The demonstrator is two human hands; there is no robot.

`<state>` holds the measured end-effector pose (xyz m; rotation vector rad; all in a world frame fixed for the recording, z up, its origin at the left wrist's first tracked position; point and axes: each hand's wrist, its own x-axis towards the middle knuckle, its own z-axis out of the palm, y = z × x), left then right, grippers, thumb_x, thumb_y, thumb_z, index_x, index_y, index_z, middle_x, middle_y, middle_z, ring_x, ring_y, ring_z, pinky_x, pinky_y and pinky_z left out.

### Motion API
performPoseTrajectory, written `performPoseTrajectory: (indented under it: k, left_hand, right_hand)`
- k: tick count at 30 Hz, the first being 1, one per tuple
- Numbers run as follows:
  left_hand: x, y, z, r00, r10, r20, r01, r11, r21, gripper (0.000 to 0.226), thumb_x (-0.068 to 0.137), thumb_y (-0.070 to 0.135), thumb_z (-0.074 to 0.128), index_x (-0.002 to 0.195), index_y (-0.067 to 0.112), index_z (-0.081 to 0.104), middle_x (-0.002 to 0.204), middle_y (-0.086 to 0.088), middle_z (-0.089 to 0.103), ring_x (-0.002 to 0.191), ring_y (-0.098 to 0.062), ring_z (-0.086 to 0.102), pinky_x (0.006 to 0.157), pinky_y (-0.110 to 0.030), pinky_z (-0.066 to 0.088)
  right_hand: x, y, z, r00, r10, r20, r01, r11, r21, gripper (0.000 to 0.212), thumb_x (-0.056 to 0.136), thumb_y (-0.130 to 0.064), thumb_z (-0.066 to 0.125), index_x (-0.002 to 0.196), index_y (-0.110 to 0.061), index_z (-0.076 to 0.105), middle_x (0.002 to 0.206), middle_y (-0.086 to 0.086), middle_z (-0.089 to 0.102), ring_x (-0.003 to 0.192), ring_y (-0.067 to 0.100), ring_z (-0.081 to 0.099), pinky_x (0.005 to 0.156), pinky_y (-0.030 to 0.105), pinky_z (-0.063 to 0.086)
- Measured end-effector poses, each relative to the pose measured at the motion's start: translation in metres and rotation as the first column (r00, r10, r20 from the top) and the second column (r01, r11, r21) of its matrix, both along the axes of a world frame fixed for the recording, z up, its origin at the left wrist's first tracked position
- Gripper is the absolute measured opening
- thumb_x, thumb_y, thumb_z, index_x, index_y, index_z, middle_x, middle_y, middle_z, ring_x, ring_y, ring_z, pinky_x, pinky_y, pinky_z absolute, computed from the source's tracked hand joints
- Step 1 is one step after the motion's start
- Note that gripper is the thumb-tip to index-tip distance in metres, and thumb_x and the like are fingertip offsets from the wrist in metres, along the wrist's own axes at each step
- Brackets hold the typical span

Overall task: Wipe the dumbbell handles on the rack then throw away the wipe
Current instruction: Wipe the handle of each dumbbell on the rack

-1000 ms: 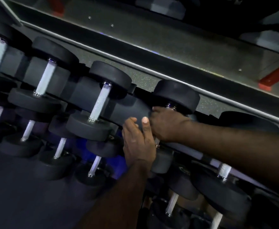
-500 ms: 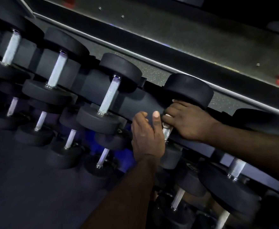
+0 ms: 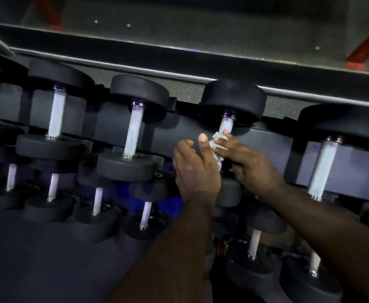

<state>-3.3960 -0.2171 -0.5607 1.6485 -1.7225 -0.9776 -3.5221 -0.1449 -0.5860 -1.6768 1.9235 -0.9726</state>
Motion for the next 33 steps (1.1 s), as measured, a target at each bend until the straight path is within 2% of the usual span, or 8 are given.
performPoseTrajectory:
  k: [5,9,14,19,24,27,30,33]
  left_hand:
    - [0.002,0.002,-0.001,0.997,-0.070,-0.014,0.070,0.997,0.028,0.066,0.094,0.077,0.022,0.113,0.020,0.049,0.113,0.001,0.058,0.108,-0.025,0.055,0.084,-0.043,0.048]
    - [0.018,-0.001,0.002,0.963,-0.052,-0.265,0.063,0.998,0.032,0.051,0.096,0.069,0.033,0.100,0.022,0.050,0.105,0.000,0.059,0.096,-0.018,0.056,0.084,-0.036,0.046]
    - [0.122,-0.031,-0.003,0.911,-0.400,-0.099,0.341,0.866,-0.364,0.016,0.100,0.026,0.064,0.099,0.011,0.060,0.098,-0.003,0.059,0.091,-0.023,0.057,0.090,-0.042,0.050]
    - [0.192,-0.096,0.005,0.967,-0.242,0.078,0.250,0.851,-0.461,0.006,0.093,0.014,0.067,0.095,0.014,0.061,0.093,-0.002,0.061,0.091,-0.029,0.057,0.101,-0.050,0.048]
    - [0.184,-0.166,0.005,0.998,0.046,0.037,-0.044,0.998,-0.048,0.012,0.092,0.021,0.064,0.100,0.011,0.063,0.101,-0.007,0.068,0.097,-0.029,0.062,0.080,-0.030,0.040]
    - [0.157,-0.183,-0.001,0.975,0.220,0.038,-0.221,0.929,0.296,0.028,0.097,0.024,0.057,0.118,0.007,0.065,0.117,-0.014,0.070,0.110,-0.034,0.063,0.076,-0.029,0.038]
    - [0.148,-0.182,-0.001,0.952,0.285,0.108,-0.305,0.893,0.331,0.036,0.102,0.016,0.044,0.130,0.002,0.063,0.134,-0.022,0.063,0.116,-0.038,0.061,0.083,-0.035,0.043]
    - [0.148,-0.178,-0.003,0.940,0.316,0.132,-0.340,0.899,0.274,0.032,0.101,0.013,0.041,0.123,0.010,0.065,0.132,-0.019,0.063,0.110,-0.038,0.061,0.078,-0.030,0.035]
  right_hand:
    - [0.022,-0.011,0.025,0.698,-0.591,0.405,0.648,0.761,-0.006,0.019,0.102,-0.012,0.056,0.110,-0.022,0.071,0.097,-0.009,0.073,0.086,-0.004,0.063,0.082,0.020,0.050]
    - [0.046,-0.029,0.056,0.282,-0.542,0.792,0.724,0.662,0.195,0.027,0.102,-0.030,0.059,0.094,-0.006,0.065,0.071,0.002,0.064,0.058,0.008,0.055,0.053,0.022,0.046]
    - [0.094,-0.034,0.103,0.405,-0.436,0.803,0.544,0.821,0.172,0.023,0.096,-0.023,0.067,0.080,-0.007,0.062,0.068,0.005,0.063,0.057,0.012,0.055,0.049,0.021,0.041]
    - [0.173,-0.057,0.120,0.166,-0.357,0.919,0.275,0.912,0.305,0.018,0.089,0.009,0.064,0.098,-0.003,0.055,0.099,0.027,0.071,0.082,0.035,0.073,0.069,0.041,0.064]
    - [0.197,-0.103,0.093,0.213,-0.484,0.849,0.336,0.852,0.401,0.009,0.094,-0.004,0.067,0.100,-0.010,0.064,0.080,0.010,0.066,0.055,0.012,0.052,0.046,0.024,0.043]
    - [0.186,-0.130,0.072,0.206,-0.589,0.782,0.422,0.774,0.472,0.008,0.094,-0.013,0.063,0.087,-0.017,0.059,0.072,0.004,0.053,0.057,0.013,0.048,0.051,0.026,0.035]
    - [0.170,-0.153,0.064,0.087,-0.600,0.796,0.406,0.751,0.521,0.021,0.087,0.005,0.043,0.076,-0.011,0.051,0.073,0.016,0.051,0.062,0.025,0.050,0.058,0.032,0.038]
    - [0.159,-0.176,0.043,0.186,-0.615,0.766,0.345,0.771,0.535,0.029,0.089,0.011,0.039,0.110,-0.008,0.048,0.100,0.021,0.063,0.086,0.029,0.061,0.076,0.045,0.052]
